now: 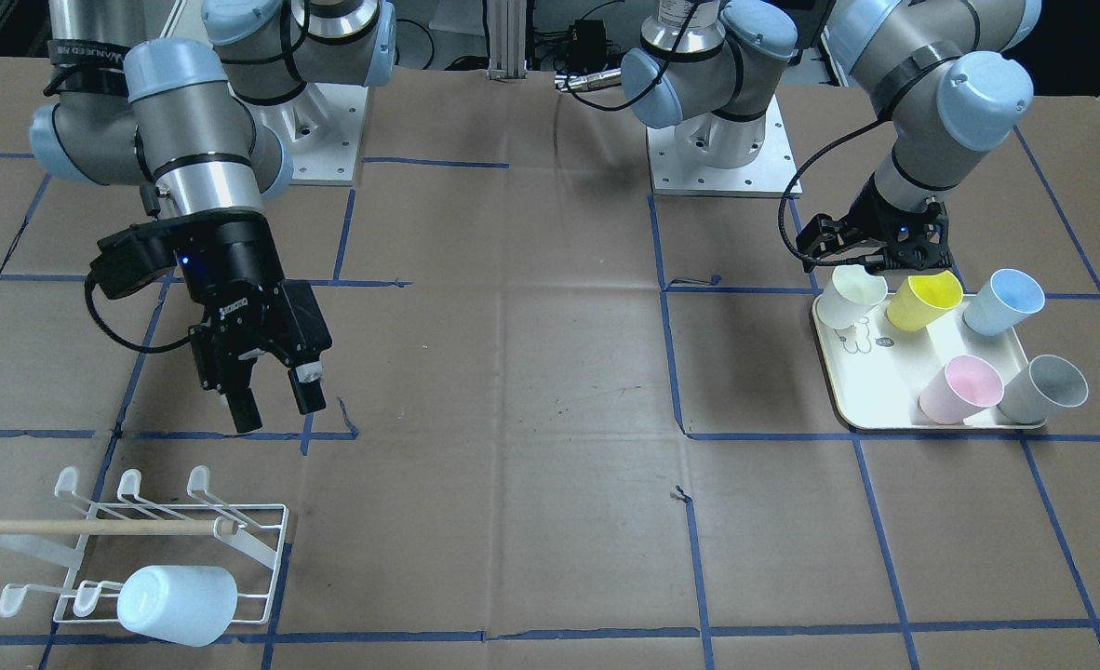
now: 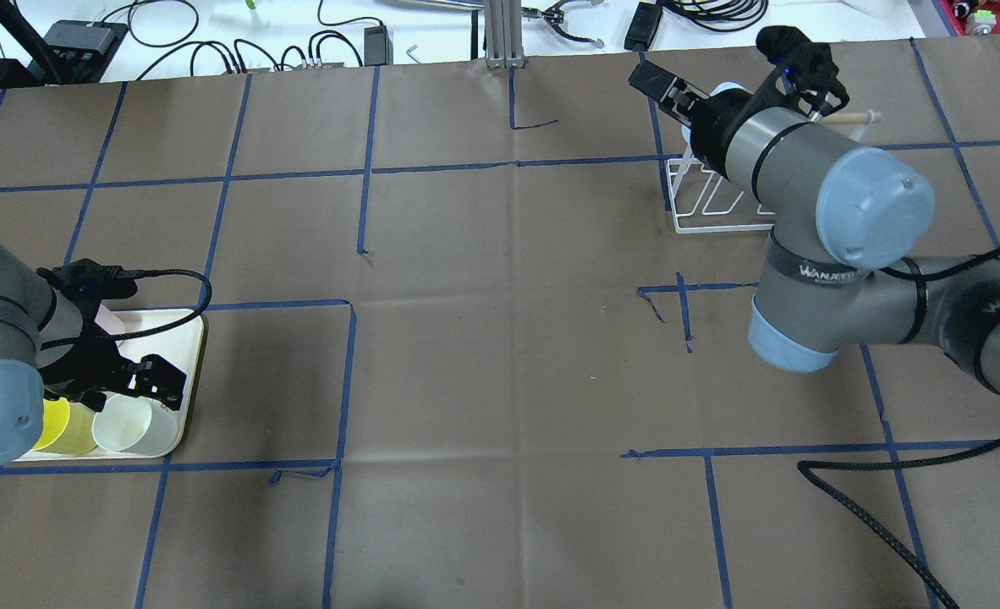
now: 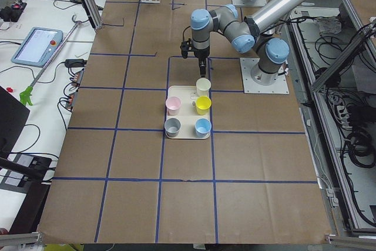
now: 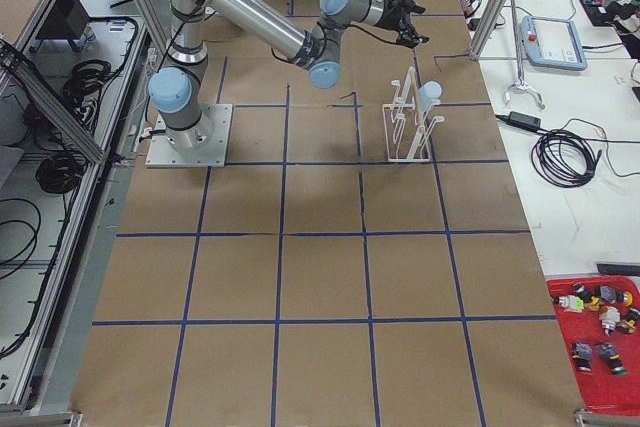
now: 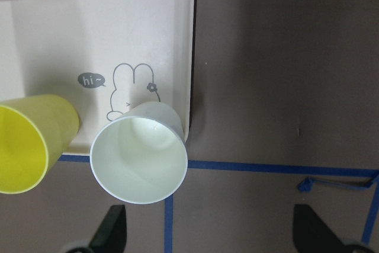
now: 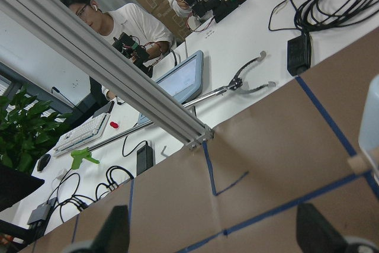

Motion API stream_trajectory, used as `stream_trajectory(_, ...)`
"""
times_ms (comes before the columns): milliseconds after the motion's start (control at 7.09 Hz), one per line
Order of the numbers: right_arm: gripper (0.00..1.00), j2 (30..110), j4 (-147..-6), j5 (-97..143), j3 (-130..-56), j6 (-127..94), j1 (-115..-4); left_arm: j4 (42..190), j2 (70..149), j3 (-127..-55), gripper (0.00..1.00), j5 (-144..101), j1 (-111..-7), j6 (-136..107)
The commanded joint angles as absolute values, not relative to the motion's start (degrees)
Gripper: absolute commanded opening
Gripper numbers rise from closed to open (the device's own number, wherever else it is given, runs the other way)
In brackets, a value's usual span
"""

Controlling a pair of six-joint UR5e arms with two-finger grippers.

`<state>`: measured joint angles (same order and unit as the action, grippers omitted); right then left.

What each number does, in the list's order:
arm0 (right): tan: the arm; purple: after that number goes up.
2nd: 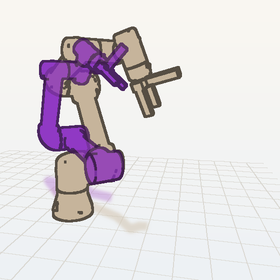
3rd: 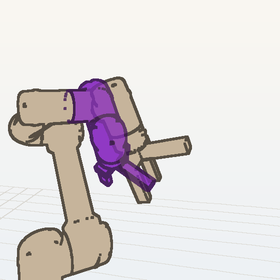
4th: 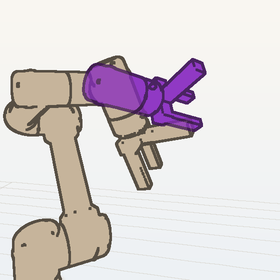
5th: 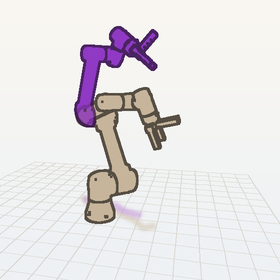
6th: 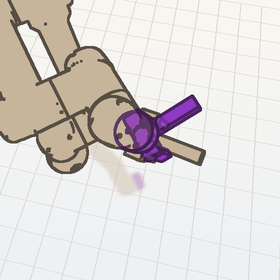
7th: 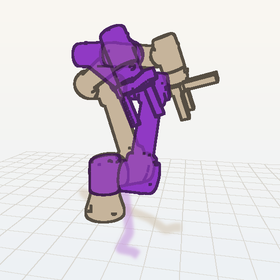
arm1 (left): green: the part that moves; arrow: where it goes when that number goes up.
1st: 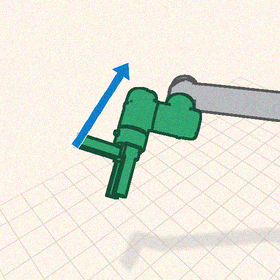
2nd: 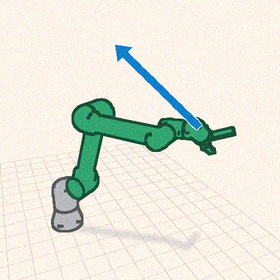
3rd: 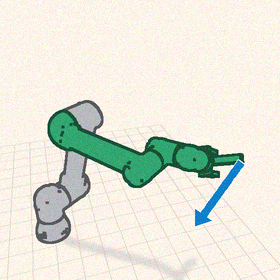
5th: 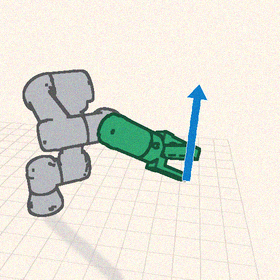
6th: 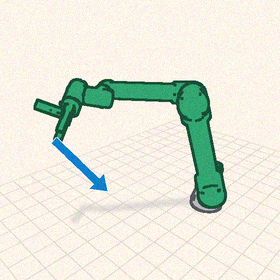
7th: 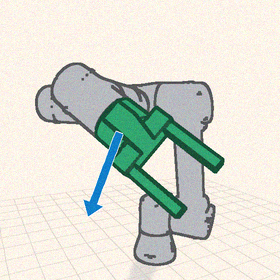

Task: Transfer IKEA cup to right arm and place on rack

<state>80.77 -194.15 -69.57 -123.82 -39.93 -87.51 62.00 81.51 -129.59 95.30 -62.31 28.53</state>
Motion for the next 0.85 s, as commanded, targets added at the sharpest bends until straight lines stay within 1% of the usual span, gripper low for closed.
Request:
stream_trajectory(0, 1.0, 90.2, -193.5, -68.9, -131.9, -53.6, -87.8, 53.5, 84.1, -133.6, 0.98, 95.3, -62.2, 32.2)
stream_trajectory(141, 1.0, 91.5, -193.4, -68.7, -132.3, -55.4, -87.9, 53.4, 84.8, -133.7, 0.97, 95.4, -62.1, 32.3)
stream_trajectory(423, 1.0, 91.3, -193.4, -68.7, -132.2, -57.2, -87.9, 54.0, 85.0, -134.8, 0.98, 95.3, -55.9, 36.0)
stream_trajectory(565, 1.0, 91.4, -193.4, -68.8, -132.2, -57.2, -87.9, 53.7, 84.6, -135.7, 0.97, 95.2, -55.5, 35.9)
stream_trajectory(706, 1.0, 91.5, -193.4, -68.8, -132.2, -57.2, -87.9, 53.5, 84.8, -135.7, 0.94, 95.0, -55.5, 35.9)
